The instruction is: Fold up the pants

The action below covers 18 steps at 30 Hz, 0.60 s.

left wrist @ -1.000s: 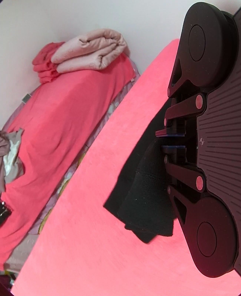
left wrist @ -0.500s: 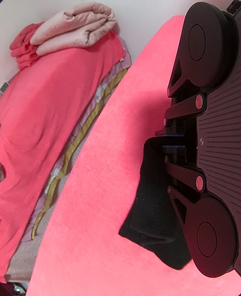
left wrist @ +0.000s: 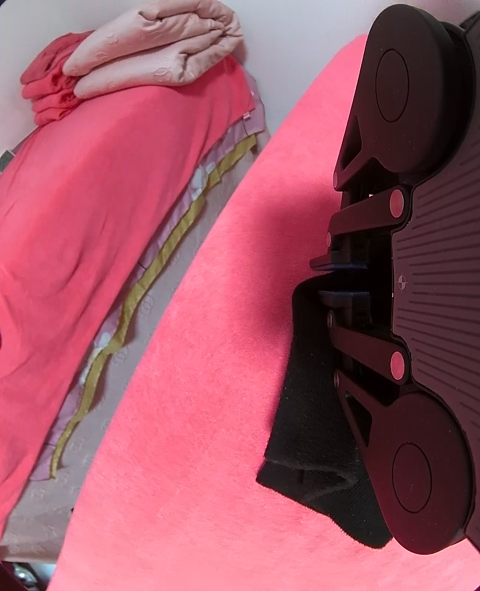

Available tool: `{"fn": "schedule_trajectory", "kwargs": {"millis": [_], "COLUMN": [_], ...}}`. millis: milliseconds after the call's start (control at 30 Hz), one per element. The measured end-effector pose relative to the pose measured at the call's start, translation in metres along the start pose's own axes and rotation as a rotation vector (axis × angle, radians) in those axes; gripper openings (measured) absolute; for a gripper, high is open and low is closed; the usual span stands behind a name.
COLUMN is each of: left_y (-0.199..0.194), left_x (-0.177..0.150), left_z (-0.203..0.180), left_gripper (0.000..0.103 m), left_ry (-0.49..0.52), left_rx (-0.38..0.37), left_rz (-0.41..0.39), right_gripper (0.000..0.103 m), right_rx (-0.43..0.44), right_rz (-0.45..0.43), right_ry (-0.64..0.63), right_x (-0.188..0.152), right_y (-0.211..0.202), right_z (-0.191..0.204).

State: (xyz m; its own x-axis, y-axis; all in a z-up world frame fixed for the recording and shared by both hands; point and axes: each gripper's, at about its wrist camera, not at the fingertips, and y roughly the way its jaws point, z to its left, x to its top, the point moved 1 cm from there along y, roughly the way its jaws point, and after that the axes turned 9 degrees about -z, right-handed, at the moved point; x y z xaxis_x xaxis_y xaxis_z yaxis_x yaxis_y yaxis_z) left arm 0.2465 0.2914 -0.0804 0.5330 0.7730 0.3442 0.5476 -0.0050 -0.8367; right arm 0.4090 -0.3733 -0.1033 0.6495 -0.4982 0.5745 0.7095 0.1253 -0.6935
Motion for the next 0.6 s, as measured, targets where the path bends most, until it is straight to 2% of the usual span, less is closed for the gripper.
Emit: {"fn": "schedule_trajectory", "kwargs": {"millis": [33, 133, 267, 400, 500, 600], "left_y": [-0.004, -0.016, -0.037, -0.055, -0.07, -0.083], "left_x": [0.001, 0.006, 0.017, 0.016, -0.005, -0.041], "left_z": [0.0, -0.001, 0.001, 0.007, 0.011, 0.012], "left_gripper": [0.09, 0.103, 0.103, 0.103, 0.103, 0.103], "left_ry": [-0.003, -0.003, -0.015, -0.027, -0.007, 0.062], "left_rx": [-0.009, -0.037, -0.032, -0.043, -0.064, -0.088], "left_rz": [-0.01, -0.037, -0.09, -0.099, -0.085, -0.055], "right_gripper": [0.048, 0.051, 0.051, 0.052, 0.052, 0.052], "right_rx": [0.005, 0.042, 0.122, 0.192, 0.227, 0.284], "right_rz": [-0.013, -0.025, -0.031, -0.005, 0.012, 0.048], "right_ry": [-0.048, -0.236, -0.433, -0.568, -0.638, -0.685], "right_x": [-0.002, -0.019, -0.052, -0.085, -0.107, -0.125], "right_y": [-0.006, -0.024, -0.045, -0.056, -0.063, -0.072], "right_z": [0.006, 0.031, 0.065, 0.094, 0.112, 0.127]}}
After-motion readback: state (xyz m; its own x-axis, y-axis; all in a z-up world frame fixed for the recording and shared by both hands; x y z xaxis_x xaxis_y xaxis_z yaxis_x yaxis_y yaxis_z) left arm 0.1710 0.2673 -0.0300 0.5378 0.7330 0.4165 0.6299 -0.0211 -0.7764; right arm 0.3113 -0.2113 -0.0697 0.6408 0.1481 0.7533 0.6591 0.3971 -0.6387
